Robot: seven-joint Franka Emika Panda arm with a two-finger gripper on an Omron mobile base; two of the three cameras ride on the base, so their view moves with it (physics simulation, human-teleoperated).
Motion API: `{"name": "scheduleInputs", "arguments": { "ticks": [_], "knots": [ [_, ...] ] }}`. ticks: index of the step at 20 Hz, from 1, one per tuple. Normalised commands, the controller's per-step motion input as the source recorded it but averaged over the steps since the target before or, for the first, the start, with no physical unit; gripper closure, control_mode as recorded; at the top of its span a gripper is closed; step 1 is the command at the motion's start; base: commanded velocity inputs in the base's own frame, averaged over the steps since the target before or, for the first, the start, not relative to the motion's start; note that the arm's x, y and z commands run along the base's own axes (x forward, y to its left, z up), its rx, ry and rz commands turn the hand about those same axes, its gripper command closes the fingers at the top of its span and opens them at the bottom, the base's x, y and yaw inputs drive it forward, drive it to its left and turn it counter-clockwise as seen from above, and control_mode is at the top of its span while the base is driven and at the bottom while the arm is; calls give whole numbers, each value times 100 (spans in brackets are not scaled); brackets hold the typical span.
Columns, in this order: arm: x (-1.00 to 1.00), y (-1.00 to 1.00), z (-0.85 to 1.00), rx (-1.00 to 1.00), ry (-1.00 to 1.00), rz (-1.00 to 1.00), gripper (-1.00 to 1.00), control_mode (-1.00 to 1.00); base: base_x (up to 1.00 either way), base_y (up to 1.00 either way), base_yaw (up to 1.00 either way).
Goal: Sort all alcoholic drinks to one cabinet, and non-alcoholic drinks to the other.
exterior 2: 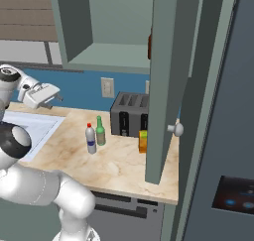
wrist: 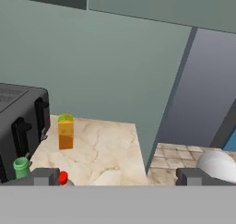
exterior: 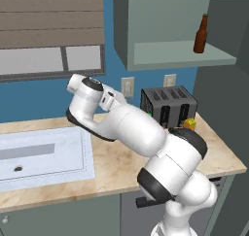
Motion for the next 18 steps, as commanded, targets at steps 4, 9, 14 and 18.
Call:
{"name": "scheduleInputs", "arguments": {
  "ticks": [4, 9, 14, 18],
  "knots": [
    [13, -7, -24, 0, 0, 0, -100, -100, 0, 0, 0],
    [26, -9, -12, 0, 0, 4, -100, -100, 0, 0, 0],
    [35, -6, -10, 0, 0, 9, -100, -100, 0, 0, 0],
    [25, -3, -17, 0, 0, 7, -100, -100, 0, 0, 0]
  ]
}}
